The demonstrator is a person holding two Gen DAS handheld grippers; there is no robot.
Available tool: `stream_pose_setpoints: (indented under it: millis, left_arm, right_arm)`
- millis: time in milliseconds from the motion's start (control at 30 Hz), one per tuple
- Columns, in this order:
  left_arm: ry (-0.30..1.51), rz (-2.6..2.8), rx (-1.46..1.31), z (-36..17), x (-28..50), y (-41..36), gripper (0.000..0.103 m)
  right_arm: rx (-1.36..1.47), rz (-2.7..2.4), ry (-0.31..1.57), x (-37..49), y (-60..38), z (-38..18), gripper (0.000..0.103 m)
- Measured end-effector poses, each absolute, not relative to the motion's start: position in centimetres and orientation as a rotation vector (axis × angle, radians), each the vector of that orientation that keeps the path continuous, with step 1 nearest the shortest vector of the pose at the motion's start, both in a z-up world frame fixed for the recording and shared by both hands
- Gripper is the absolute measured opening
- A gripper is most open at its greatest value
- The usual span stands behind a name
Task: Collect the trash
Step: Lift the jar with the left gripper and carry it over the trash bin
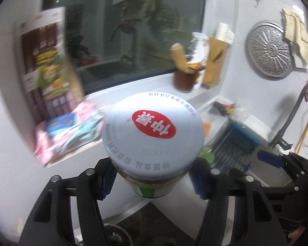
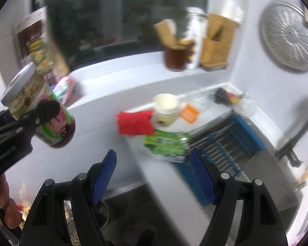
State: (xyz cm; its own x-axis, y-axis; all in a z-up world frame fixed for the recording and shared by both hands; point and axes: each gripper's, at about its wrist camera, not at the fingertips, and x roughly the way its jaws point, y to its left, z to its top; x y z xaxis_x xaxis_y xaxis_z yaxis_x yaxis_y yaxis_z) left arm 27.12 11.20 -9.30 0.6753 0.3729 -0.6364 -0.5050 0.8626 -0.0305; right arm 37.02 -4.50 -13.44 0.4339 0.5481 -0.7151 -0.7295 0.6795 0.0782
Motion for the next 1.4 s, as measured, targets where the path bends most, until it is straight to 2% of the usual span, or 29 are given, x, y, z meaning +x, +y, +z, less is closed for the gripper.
stream_pose_setpoints:
  millis: [233, 533, 967, 1400]
  left_arm:
    - [0.699, 0.609, -0.259, -11.2, 20.3, 14.4, 0.061]
    - [0.791, 0.763, -0.37, -16.8, 12.5, 18.5, 0.061]
    - [0.888, 0.908, -0.499, -26.3, 4.9, 22.8, 0.061]
    - [0.988, 0.951, -0.595, -38.1, 2.4, 24.2, 0.061]
  right_arm:
    - [-0.338, 0.935, 0.788, 31.5, 1.1, -14.3, 0.072]
    - [-0.457, 1.053, 0.83, 25.3, 6.9, -18.1, 0.072]
    - [-0.624, 1.155, 0.897, 17.5, 13.4, -28.0, 0.072]
    - [-0.703, 1.169, 0.989, 14.5, 16.4, -39.3, 0.072]
